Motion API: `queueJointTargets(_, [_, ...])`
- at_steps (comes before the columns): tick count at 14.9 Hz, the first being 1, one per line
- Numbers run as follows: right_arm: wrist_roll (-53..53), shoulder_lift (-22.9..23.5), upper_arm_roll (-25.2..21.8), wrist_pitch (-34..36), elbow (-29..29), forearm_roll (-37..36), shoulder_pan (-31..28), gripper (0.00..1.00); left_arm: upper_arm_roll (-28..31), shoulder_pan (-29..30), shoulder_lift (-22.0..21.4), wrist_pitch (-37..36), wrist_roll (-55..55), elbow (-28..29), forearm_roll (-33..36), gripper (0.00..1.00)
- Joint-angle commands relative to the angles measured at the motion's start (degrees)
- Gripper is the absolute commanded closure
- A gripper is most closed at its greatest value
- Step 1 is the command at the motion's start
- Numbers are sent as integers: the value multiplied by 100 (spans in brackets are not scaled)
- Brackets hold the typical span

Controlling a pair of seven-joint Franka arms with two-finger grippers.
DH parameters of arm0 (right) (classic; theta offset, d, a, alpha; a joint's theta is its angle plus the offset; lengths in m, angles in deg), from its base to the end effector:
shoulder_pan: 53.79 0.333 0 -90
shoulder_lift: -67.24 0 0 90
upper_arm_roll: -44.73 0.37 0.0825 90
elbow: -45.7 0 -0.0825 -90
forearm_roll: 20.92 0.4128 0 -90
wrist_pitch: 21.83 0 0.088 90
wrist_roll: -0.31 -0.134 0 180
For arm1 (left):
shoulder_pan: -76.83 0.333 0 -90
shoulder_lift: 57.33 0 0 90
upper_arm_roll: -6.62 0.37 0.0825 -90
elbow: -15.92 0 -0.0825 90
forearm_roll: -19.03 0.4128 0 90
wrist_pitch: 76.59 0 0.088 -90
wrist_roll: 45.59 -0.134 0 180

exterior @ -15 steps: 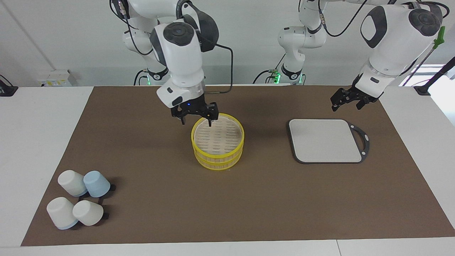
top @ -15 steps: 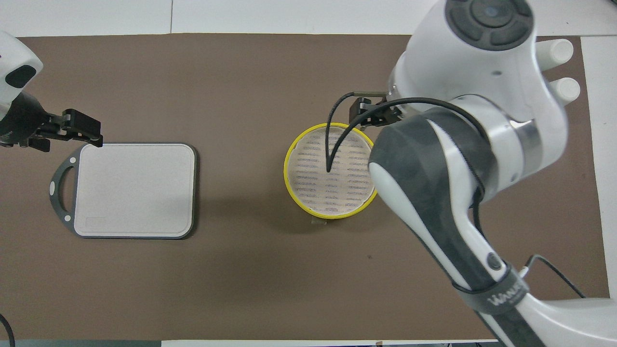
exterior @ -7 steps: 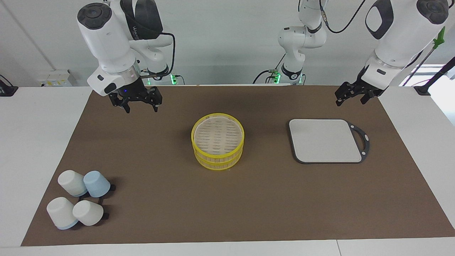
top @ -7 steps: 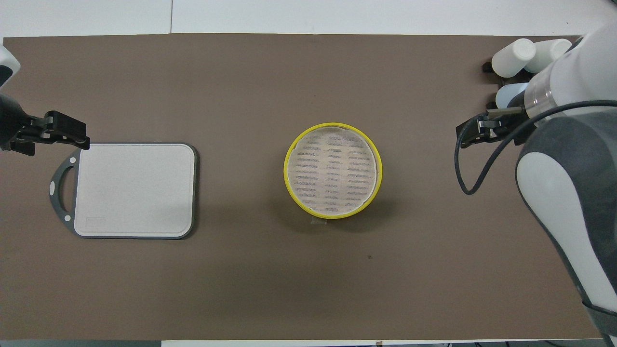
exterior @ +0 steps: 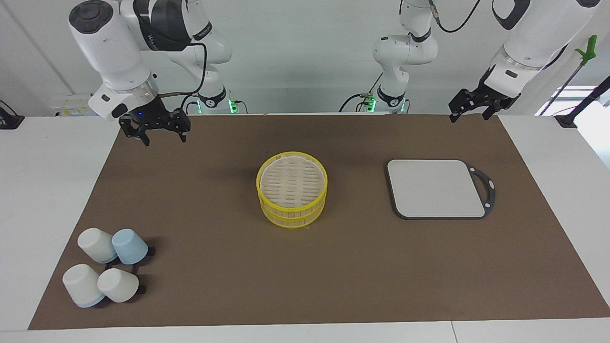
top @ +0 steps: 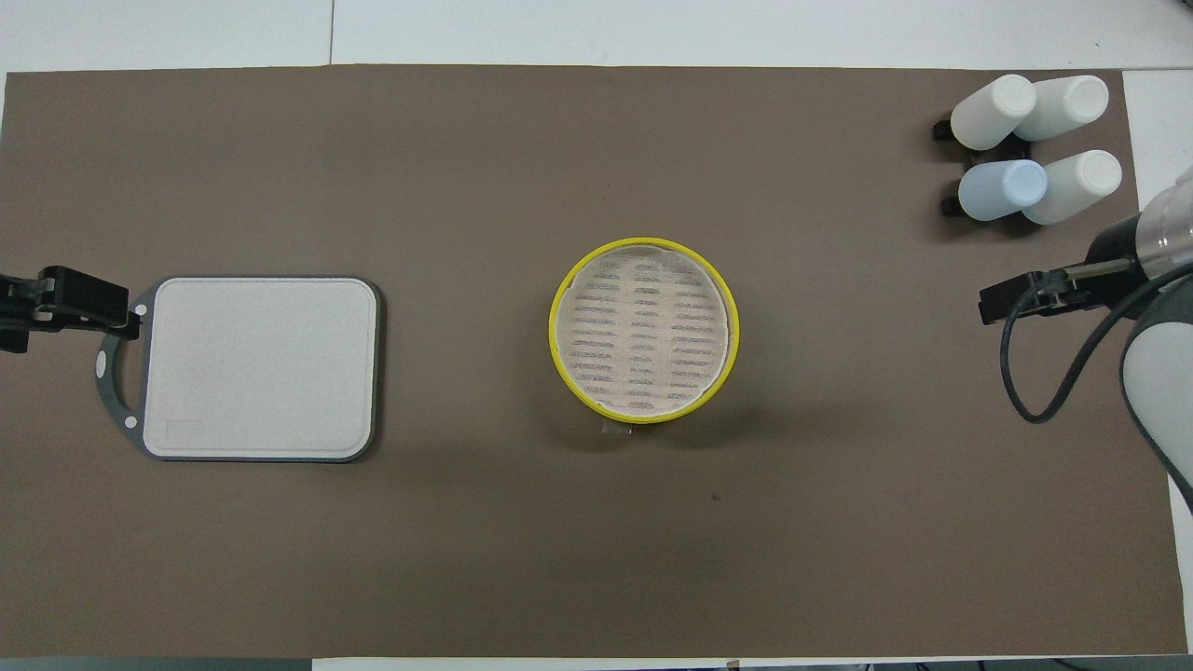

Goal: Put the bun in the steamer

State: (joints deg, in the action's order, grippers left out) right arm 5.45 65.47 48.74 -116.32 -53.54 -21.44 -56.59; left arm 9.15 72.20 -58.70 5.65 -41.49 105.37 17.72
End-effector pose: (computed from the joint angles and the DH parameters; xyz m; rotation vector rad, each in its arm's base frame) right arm 0.5719 0.0115 0.5951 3.1262 0.1748 -0.0821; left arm 0.5569 -0.0234 0.6589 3.1187 0.0513 -0.1609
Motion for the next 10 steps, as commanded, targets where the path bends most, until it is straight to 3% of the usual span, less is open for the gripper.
queueJointTargets(1, [111,27,74,18,106,78,-80,0,-366,478,-197,275,-111,240,-36,0])
queueJointTargets(3, [111,71,74,219,255,87,-106,0,-710,788,-206,275,-120,327,-27,0])
queueJointTargets(10, [76,124,65,291,291,87,-186,0,-693,709,-154,450,-173,328,-18,0])
